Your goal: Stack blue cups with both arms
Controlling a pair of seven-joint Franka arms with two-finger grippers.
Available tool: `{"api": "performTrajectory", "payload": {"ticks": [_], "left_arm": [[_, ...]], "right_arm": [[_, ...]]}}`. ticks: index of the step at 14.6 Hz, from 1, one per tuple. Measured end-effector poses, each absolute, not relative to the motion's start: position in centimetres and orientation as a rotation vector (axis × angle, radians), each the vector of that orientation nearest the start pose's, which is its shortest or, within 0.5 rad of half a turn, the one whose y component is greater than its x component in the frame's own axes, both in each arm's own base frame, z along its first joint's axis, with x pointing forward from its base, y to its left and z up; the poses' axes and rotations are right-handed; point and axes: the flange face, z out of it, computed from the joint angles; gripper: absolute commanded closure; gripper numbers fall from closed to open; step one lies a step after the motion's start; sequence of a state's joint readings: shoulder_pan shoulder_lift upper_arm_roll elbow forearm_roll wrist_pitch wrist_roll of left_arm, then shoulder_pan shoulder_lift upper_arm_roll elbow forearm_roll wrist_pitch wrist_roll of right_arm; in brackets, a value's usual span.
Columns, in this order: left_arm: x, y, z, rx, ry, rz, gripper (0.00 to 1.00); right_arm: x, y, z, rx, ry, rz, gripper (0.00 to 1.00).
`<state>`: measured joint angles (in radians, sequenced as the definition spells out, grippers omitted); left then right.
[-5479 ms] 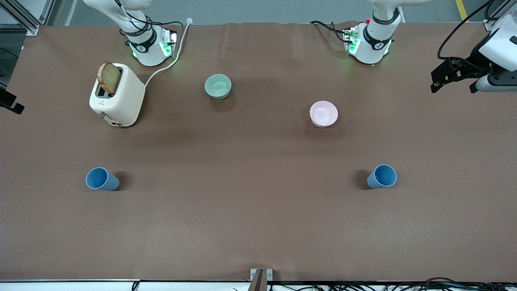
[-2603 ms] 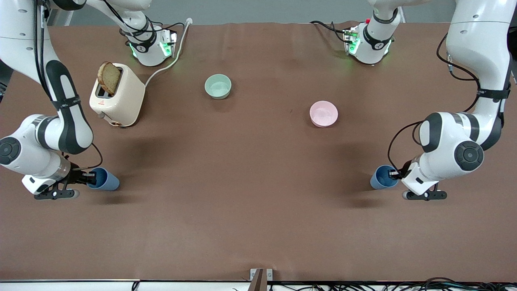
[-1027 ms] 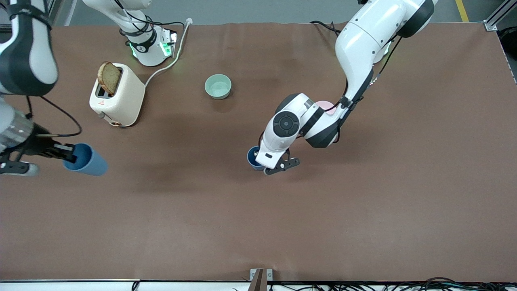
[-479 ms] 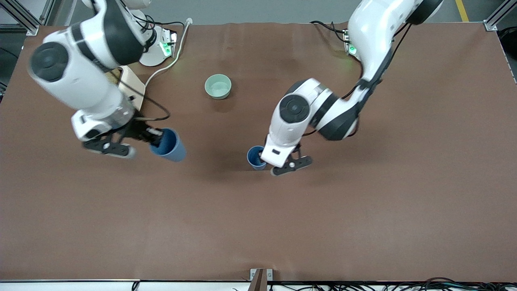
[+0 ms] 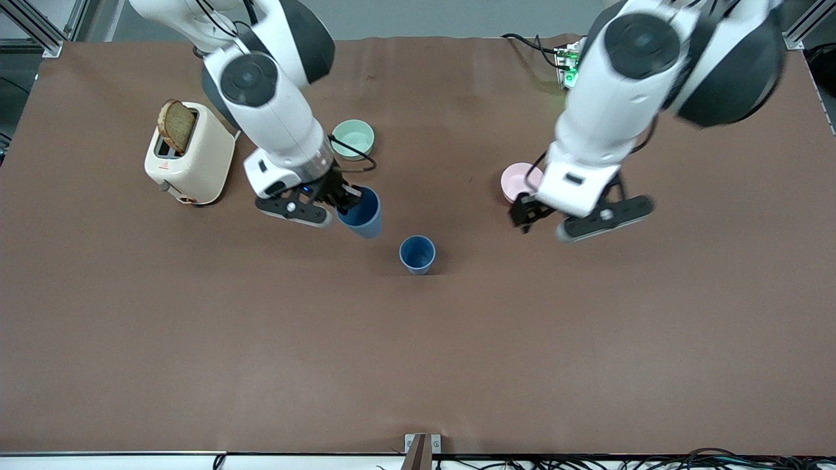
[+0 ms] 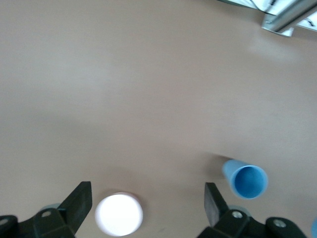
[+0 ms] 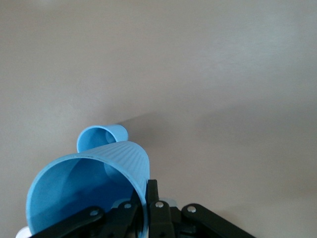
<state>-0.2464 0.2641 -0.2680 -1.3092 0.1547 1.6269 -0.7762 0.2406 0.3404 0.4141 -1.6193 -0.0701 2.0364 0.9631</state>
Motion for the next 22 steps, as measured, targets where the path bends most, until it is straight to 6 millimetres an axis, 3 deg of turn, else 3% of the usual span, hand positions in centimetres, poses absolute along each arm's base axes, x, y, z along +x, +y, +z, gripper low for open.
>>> {"api": "performTrajectory", "payload": {"ticks": [3, 5, 6, 9, 11, 15, 22], "left_arm": [[57.0, -19.0, 65.5, -3.055, -0.315, -0.189, 0.00], [56.7, -14.1, 67.4, -3.044, -0.223, -0.190, 0.00], [56.3, -12.6, 67.8, -3.038, -0.183, -0.161, 0.00], [55.3, -11.4, 68.4, -3.054, -0.136, -0.115, 0.00], [54.7, -10.3, 67.7, -3.064, -0.124, -0.068, 0.00], [53.3, -5.7, 66.2, -3.081, -0.043, 0.008, 0.00], [52.0, -7.3, 65.2, -3.085, 0.044, 0.021, 0.00]], "right_arm": [[56.7, 40.7, 41.4, -2.965, 0.532, -0.019, 0.98], [57.1, 42.6, 39.6, -2.963, 0.557, -0.004, 0.98], [56.9, 43.4, 39.0, -2.963, 0.563, 0.007, 0.98], [55.7, 45.2, 38.8, -2.964, 0.560, 0.019, 0.98], [55.0, 46.1, 38.8, -2.967, 0.560, 0.022, 0.98], [54.8, 46.5, 36.9, -2.995, 0.549, 0.037, 0.98], [54.6, 46.9, 35.5, -3.006, 0.541, 0.055, 0.97]]}}
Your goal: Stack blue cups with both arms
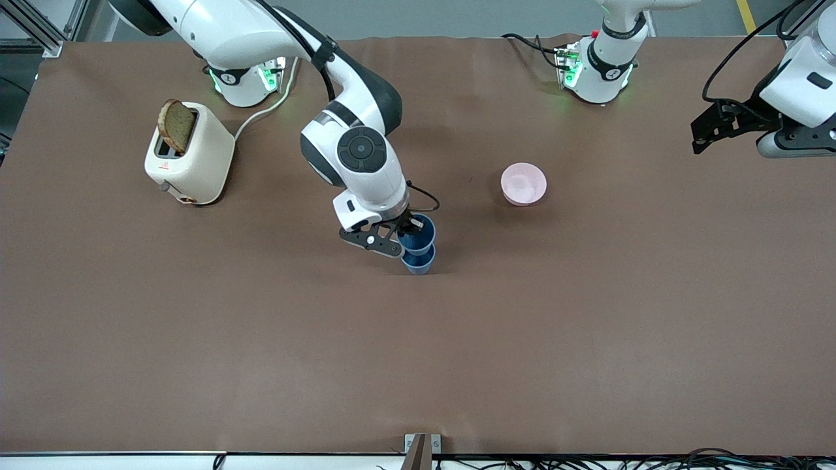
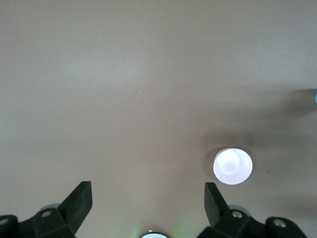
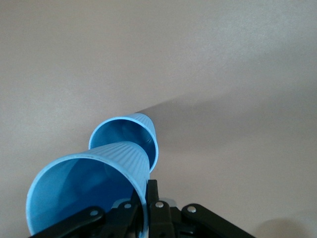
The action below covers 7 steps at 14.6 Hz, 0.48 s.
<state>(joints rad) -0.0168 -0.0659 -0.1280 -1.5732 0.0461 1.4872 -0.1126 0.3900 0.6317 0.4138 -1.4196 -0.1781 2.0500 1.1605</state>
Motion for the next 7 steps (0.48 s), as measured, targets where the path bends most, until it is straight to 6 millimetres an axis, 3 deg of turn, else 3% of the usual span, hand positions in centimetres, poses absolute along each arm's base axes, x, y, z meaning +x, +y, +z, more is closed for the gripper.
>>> {"api": "performTrajectory", "payload": {"ticks": [7], "left_arm": [[52.3, -7.0, 65.0, -3.086, 0.120, -0.001, 0.00]], "right_arm": [[54.9, 47.0, 34.4, -3.010, 0.527, 0.028, 0.93]]}}
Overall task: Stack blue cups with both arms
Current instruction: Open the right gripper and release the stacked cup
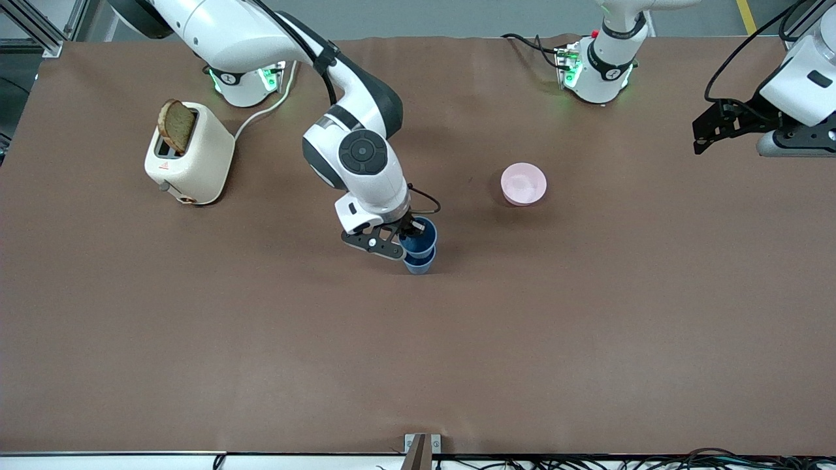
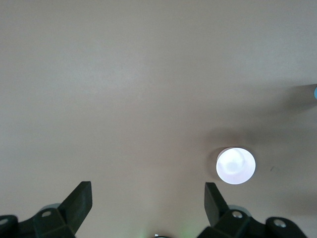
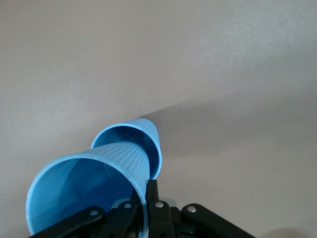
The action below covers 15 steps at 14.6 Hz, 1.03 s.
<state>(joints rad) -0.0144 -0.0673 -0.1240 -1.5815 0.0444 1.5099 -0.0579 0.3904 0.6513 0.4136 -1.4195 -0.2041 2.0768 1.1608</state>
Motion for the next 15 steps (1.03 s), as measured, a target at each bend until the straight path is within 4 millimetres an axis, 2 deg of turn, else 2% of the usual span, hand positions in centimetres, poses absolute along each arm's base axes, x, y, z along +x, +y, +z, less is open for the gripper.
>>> {"api": "performTrajectory", "payload": {"ticks": [3, 7, 8, 10, 12, 13, 15], "left_arm": [[52.3, -7.0, 65.0, -3.086, 0.132, -0.006, 0.00], [52.6, -7.1, 64.9, -3.087, 0.146, -0.030, 0.00], [52.6, -7.1, 64.9, -3.087, 0.146, -0.035, 0.00], [52.6, -7.2, 64.9, -3.098, 0.147, -0.041, 0.00], [52.7, -7.3, 64.9, -3.109, 0.147, -0.041, 0.00], [52.7, -7.2, 64.9, -3.111, 0.145, -0.041, 0.00], [52.7, -7.1, 64.8, -3.113, 0.142, -0.042, 0.00]], "right_arm": [[55.1, 47.0, 33.4, -3.024, 0.519, 0.024, 0.86], [55.0, 47.1, 32.6, -3.032, 0.515, 0.031, 0.62], [55.0, 47.1, 32.6, -3.033, 0.514, 0.029, 0.52], [55.2, 47.1, 32.9, -3.029, 0.516, 0.021, 0.00], [55.8, 46.8, 34.3, -3.020, 0.523, -0.010, 0.00], [56.3, 46.2, 35.9, -3.021, 0.537, -0.031, 0.00], [57.6, 43.2, 41.0, -3.031, 0.591, -0.082, 0.00]]}}
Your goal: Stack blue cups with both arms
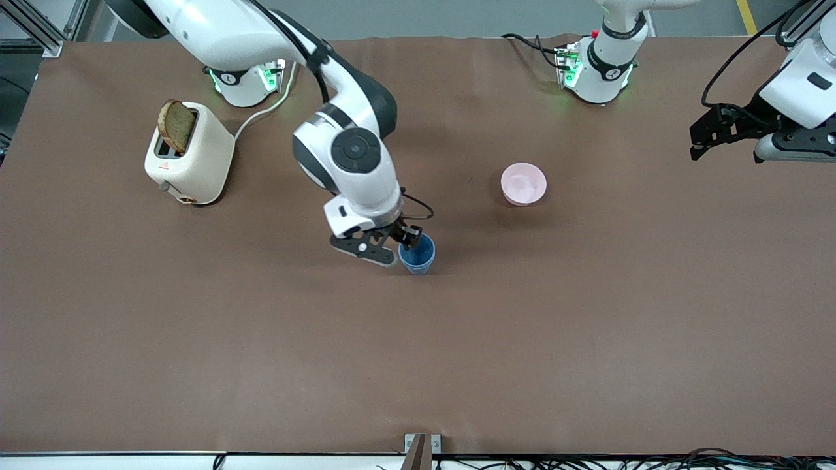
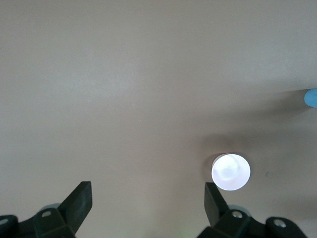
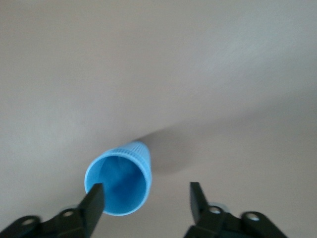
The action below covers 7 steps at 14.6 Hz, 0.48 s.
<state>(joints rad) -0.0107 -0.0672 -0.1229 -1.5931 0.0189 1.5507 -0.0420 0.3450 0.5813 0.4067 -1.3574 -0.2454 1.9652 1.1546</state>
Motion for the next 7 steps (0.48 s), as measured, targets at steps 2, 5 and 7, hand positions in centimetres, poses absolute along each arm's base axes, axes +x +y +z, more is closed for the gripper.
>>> {"api": "performTrajectory", "payload": {"ticks": [2, 5, 7], "left_arm": [[52.7, -7.1, 64.8, -3.115, 0.140, -0.040, 0.00], [52.7, -7.0, 64.8, -3.116, 0.137, -0.039, 0.00], [52.7, -6.9, 64.8, -3.116, 0.133, -0.038, 0.00]], "right_arm": [[58.8, 38.1, 46.8, -3.063, 0.621, -0.130, 0.00], [60.1, 27.4, 54.8, -3.141, 0.621, -0.164, 0.00], [60.1, 20.1, 58.4, -3.207, 0.606, -0.141, 0.00]]}}
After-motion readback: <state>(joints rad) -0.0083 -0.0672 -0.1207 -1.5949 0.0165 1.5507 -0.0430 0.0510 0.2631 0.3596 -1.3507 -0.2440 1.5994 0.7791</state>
